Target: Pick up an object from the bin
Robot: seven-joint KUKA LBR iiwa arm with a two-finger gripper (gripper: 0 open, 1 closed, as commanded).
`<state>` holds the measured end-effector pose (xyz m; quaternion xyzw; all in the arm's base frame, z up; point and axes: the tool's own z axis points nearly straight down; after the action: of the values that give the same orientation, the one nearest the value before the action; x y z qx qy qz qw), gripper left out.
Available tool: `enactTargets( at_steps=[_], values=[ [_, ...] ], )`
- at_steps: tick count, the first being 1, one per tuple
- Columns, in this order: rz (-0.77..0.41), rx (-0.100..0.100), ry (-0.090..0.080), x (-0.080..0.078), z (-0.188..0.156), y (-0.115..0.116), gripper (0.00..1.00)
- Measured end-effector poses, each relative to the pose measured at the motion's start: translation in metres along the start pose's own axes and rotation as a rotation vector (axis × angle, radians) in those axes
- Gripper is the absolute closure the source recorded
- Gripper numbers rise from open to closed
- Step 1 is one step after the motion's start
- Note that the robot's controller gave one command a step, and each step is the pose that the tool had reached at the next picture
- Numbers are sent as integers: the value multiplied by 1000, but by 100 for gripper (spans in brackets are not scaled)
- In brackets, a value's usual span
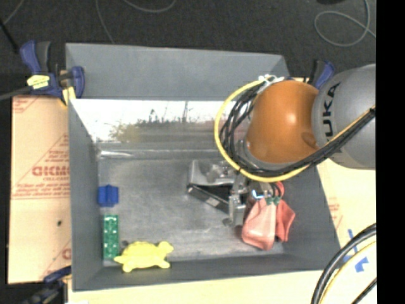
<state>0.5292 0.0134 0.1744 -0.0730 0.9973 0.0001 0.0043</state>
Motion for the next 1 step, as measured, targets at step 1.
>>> enactTargets(
  at_steps=[1],
  values=[
    [241,2,-4,-24,23,-8,0]
  ],
)
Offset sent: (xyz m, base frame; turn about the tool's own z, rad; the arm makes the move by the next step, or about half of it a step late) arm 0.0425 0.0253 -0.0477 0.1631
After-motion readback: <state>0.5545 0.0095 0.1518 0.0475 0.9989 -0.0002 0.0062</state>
